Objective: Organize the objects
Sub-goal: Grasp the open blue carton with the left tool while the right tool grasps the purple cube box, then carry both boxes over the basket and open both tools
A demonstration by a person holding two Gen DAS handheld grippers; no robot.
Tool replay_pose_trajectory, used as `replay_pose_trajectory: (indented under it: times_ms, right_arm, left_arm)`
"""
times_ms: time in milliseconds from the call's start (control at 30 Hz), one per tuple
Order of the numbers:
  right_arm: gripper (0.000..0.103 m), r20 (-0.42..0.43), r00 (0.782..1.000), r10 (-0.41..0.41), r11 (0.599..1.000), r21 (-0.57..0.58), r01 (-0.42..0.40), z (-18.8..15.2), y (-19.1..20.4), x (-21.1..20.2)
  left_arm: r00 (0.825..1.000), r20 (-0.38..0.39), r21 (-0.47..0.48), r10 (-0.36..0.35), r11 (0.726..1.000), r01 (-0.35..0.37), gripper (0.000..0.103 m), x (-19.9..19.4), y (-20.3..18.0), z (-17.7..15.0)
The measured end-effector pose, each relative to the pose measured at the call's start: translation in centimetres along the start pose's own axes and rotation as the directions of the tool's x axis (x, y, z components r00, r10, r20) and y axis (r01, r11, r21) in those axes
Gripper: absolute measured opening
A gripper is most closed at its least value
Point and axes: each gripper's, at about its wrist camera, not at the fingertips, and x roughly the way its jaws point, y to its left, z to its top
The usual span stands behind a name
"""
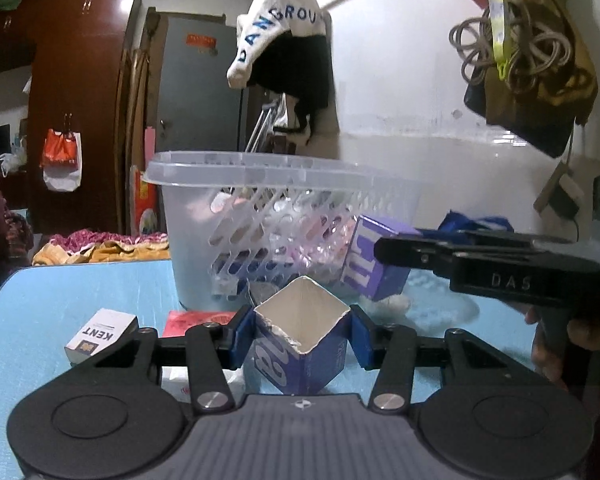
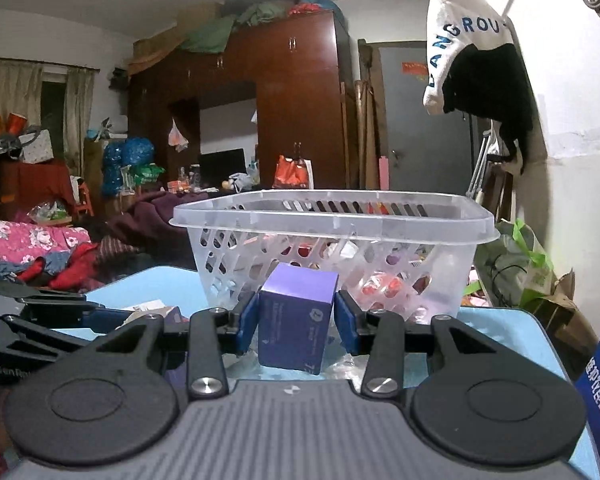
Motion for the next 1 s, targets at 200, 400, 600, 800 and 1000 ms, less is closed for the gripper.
replay_pose_trajectory:
  times_ms: [200,400,600,800,1000]
  right_arm:
    - [0.045,0.002,1.000,0.007,1.000,0.011,-0.007,-0.1,-0.1,0.0]
    - [0.045,0.075,0.997,-0.009,1.000,-0.013,0.010,0.0,0.4,-2.1]
    - [0.045,0.195,0.980,-0.040,0.999,0.002,0.041,6.5,-0.7,-4.3]
    - [0.050,0.060,0.994,-0.096,0.995,-0.029,0.098,10.7,-2.6,3.1]
    - [0.103,0.059,0.992,-0.111,0.994,0.012,0.110,9.4,-2.7,1.7]
  left_arm:
    - [0.999,0.040,-0.015,0.004,1.000,-0.003,0.053,-0.6,0.5,-0.1]
    - [0.989,0.142,-0.055,-0.040,0.997,0.048,0.053,-2.6,1.5,0.8]
    - [0.970,0.239,-0.114,-0.035,0.991,0.064,0.053,-1.7,2.5,9.7]
    - [0.991,0.127,-0.161,0.045,0.987,-0.024,0.081,5.7,3.4,14.0]
    - [0.989,0.140,-0.119,0.038,0.993,-0.021,0.083,3.3,4.0,11.5]
